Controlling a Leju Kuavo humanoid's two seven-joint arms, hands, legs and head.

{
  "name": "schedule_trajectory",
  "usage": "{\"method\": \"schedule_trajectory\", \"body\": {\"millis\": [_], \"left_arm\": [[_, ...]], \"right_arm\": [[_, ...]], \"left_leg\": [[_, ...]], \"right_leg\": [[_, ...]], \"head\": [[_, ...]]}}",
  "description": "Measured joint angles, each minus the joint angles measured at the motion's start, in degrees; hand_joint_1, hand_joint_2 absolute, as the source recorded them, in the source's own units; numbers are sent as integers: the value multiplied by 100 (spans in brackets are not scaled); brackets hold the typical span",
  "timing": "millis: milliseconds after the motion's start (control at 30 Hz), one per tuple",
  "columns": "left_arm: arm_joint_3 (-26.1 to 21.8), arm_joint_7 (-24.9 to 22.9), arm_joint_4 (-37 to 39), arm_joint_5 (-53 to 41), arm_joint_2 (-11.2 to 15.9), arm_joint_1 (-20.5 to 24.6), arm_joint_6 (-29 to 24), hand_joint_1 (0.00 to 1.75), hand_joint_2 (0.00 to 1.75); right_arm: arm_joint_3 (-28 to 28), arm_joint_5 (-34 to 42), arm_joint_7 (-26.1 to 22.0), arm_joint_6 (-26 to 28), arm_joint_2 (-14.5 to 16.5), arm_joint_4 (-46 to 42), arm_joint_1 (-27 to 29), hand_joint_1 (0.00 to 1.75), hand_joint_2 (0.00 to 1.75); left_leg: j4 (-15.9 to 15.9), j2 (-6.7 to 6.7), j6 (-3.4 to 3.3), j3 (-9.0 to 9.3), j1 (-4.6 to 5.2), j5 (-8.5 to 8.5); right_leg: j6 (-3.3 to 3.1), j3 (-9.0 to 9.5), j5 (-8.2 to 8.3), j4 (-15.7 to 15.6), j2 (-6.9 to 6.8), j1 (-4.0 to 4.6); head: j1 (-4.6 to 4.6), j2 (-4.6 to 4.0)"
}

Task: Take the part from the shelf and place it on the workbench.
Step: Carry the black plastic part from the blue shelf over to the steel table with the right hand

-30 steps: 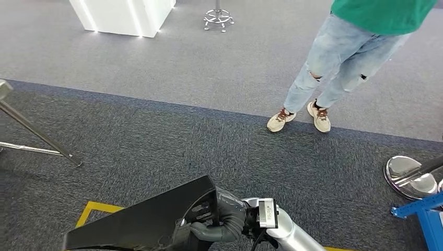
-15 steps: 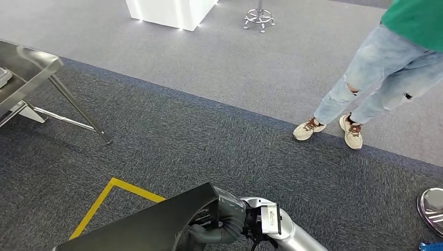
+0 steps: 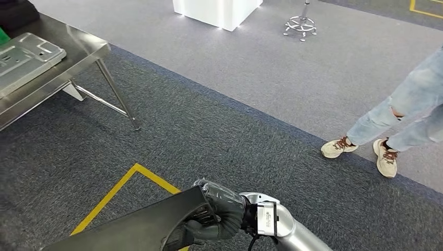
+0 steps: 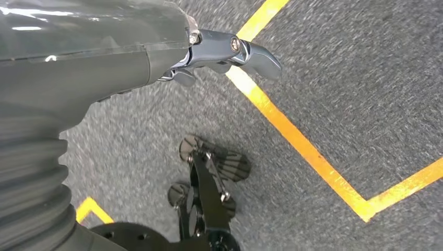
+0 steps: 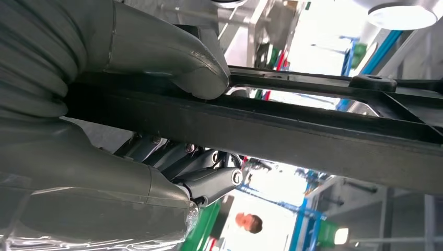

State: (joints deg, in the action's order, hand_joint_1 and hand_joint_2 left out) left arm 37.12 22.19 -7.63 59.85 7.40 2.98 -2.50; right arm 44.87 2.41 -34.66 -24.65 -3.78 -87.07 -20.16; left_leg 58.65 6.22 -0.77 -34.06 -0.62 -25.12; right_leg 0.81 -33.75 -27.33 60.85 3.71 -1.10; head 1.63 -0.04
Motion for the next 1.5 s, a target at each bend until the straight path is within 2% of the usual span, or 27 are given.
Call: {"method": "schedule_trajectory", "body": {"millis": [67, 100, 133, 200, 267, 333, 367, 400, 467, 500, 567, 633, 700, 767, 800, 833, 867, 933, 1000, 1067, 1133, 1200, 1267, 1333, 1367, 1433, 1500], "left_arm": [[13, 7, 0, 5, -12, -15, 6, 0, 175], [17, 8, 0, 7, -13, -34, 6, 0, 175], [20, 9, 0, 8, -16, -53, 7, 0, 175], [24, 16, 0, 9, -24, -57, 12, 0, 175], [26, 30, 0, 10, -29, -23, 20, 0, 175], [28, 42, 0, 10, -32, -8, 30, 0, 175], [29, 45, 0, 10, -34, -15, 34, 0, 175], [30, 46, 0, 11, -36, -22, 37, 0, 175], [31, 51, 0, 13, -35, -30, 44, 0, 175], [32, 59, 0, 18, -34, -24, 52, 0, 175], [32, 81, 0, 42, -33, -13, 75, 0, 175], [32, 114, 0, 75, -33, -24, 103, 0, 175], [34, 164, 0, 97, -36, -23, 145, 0, 175], [43, 208, 0, 108, -39, 1, 188, 0, 175], [50, 226, 0, 110, -39, 10, 203, 0, 175], [59, 240, 0, 111, -40, 12, 213, 0, 175], [66, 253, 0, 111, -40, 10, 221, 0, 175], [80, 267, 0, 112, -43, 8, 242, 0, 175], [100, 275, 0, 122, -47, 19, 271, 0, 175], [116, 284, 0, 145, -49, 23, 295, 0, 175], [123, 290, 0, 172, -44, -4, 304, 0, 175], [129, 298, 0, 188, -40, -19, 314, 0, 175], [139, 309, 0, 196, -41, 12, 324, 0, 175], [155, 320, 0, 199, -42, 34, 330, 0, 175], [161, 326, 0, 200, -43, 31, 336, 0, 175], [168, 341, 0, 208, -43, 19, 352, 0, 175], [173, 358, 0, 225, -41, 30, 368, 0, 175]], "right_arm": [[0, 4, -37, 1, 1, 39, -19, 171, 175], [0, 5, -54, 1, 5, 53, -29, 171, 175], [0, 5, -64, 0, 11, 66, -42, 171, 175], [0, 6, -78, 0, 27, 80, -59, 171, 175], [0, 6, -83, 2, 32, 95, -49, 171, 175], [0, 4, -80, 2, 31, 117, -22, 171, 175], [0, 3, -79, 2, 31, 125, -13, 171, 175], [0, 3, -79, 3, 31, 128, -8, 171, 175], [0, 3, -79, 4, 32, 129, -8, 171, 175], [0, 3, -80, 4, 33, 129, -10, 171, 175], [0, 3, -81, 2, 38, 129, -10, 171, 175], [-1, 3, -81, -3, 52, 128, -13, 171, 175], [-3, 1, -85, -8, 70, 123, -18, 171, 175], [-9, -8, -86, -9, 75, 123, -1, 171, 175], [-12, -15, -84, -10, 71, 128, 15, 171, 175], [-13, -23, -82, -11, 67, 132, 32, 171, 175], [-14, -31, -81, -12, 64, 135, 43, 171, 175], [-20, -41, -81, -12, 62, 136, 50, 171, 175], [-35, -45, -83, -10, 60, 132, 52, 171, 175], [-52, -48, -83, -8, 54, 123, 60, 171, 175], [-66, -51, -81, -4, 51, 109, 64, 171, 175], [-73, -52, -79, -2, 53, 88, 63, 171, 175], [-77, -57, -76, 2, 53, 72, 78, 171, 175], [-79, -63, -74, 5, 52, 67, 110, 171, 175], [-79, -66, -72, 7, 52, 66, 125, 171, 175], [-79, -70, -71, 10, 52, 61, 138, 171, 175], [-79, -76, -69, 16, 52, 43, 137, 171, 175]], "left_leg": [[4, 133, 83, -54, -16, 17], [-13, 194, 126, -75, -32, 33], [0, 158, 160, -93, -37, 25], [269, -144, 209, -227, -26, -150], [949, -484, 241, -544, -22, -509], [1535, -573, 264, -818, -32, -713], [1558, -588, 270, -818, -35, -665], [1351, -613, 269, -698, -38, -517], [548, -798, 230, -252, -12, -181], [226, -887, 187, -82, 13, -89], [-3, -954, 105, 14, 64, -84], [-29, -827, 44, 10, 50, -55], [-76, -714, -21, 33, 16, -20], [-93, -594, -64, 33, 1, 1], [-91, -525, -75, 27, 2, 5], [-85, -446, -77, 22, 2, 6], [-75, -365, -76, 20, 1, 5], [-44, -197, -60, 22, -2, -5], [-1, -43, -18, 0, 1, -19], [14, 85, 55, -47, -8, -10], [-2, 158, 138, -86, -32, 6], [155, -97, 194, -171, -25, -103], [743, -458, 228, -446, -17, -423], [1442, -565, 260, -777, -34, -700], [1573, -579, 270, -831, -41, -704], [1152, -648, 270, -589, -47, -418], [359, -894, 222, -165, -9, -133]], "right_leg": [[-30, 67, 3, -172, 78, 11], [-58, 68, 15, -187, 12, 17], [-94, 80, 32, -217, -57, 18], [-169, 109, 57, -279, -215, 10], [-216, 119, 51, -293, -393, 37], [-236, 117, 36, -287, -572, 64], [-238, 118, 27, -282, -649, 71], [-233, 125, 15, -276, -720, 75], [-203, 155, -20, -262, -846, 90], [-180, 165, -37, -255, -902, 103], [-130, 178, -60, -248, -1004, 128], [-74, 199, -84, -239, -1045, 126], [-14, 123, -246, -21, -783, 100], [18, -191, -596, 633, -465, 76], [24, -388, -752, 1014, -414, 74], [31, -534, -814, 1282, -398, 72], [33, -591, -763, 1357, -390, 66], [23, -390, -374, 872, -327, 39], [4, -76, -65, 163, -75, -2], [-19, 34, -19, -120, 75, -5], [-78, 50, 4, -169, -38, 6], [-163, 85, 28, -230, -182, -1], [-222, 103, 26, -258, -344, 14], [-244, 102, 11, -255, -517, 38], [-246, 105, 3, -252, -600, 45], [-232, 125, -22, -243, -745, 50], [-195, 162, -60, -233, -871, 68]], "head": [[2, 0], [2, 0], [3, 0], [22, 0], [38, 0], [38, 0], [38, 0], [39, 0], [39, 0], [36, 0], [31, 0], [30, 0], [28, 0], [24, 0], [20, 0], [21, 0], [20, 0], [20, 0], [22, 0], [24, 0], [24, 0], [34, 0], [46, 0], [48, 0], [48, 0], [48, 0], [47, 0]]}}
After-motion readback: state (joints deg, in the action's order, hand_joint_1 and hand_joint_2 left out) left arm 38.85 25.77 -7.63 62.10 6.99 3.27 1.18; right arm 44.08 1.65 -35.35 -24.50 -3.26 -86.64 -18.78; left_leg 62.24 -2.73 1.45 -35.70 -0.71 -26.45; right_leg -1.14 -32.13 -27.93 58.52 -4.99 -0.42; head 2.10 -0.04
